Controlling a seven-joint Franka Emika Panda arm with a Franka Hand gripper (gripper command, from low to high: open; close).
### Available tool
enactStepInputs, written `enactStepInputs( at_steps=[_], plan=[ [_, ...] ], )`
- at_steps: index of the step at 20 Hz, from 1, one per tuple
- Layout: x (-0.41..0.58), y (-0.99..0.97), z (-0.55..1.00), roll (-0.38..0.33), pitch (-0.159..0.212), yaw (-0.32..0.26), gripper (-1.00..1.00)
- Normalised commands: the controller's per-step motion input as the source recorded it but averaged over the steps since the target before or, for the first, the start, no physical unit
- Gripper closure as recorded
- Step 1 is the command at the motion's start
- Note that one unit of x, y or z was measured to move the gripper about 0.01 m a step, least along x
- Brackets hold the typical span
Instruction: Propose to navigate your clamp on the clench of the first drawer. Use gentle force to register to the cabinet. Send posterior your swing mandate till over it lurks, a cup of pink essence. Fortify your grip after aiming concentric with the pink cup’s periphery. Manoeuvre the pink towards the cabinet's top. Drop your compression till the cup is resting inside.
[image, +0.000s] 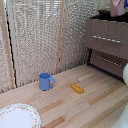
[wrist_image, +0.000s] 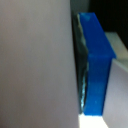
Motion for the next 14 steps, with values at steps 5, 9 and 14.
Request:
enactStepInputs(
  at_steps=[5,9,14],
  plan=[
    [0.034,0.02,0.33,0.038,-0.02,-0.008,-1.0],
    [0.306,0.09,0.95,0.031,-0.015,-0.017,-1.0],
    [0.25,0.17,0.74,-0.001,-0.059,-0.044,-1.0]
  ],
)
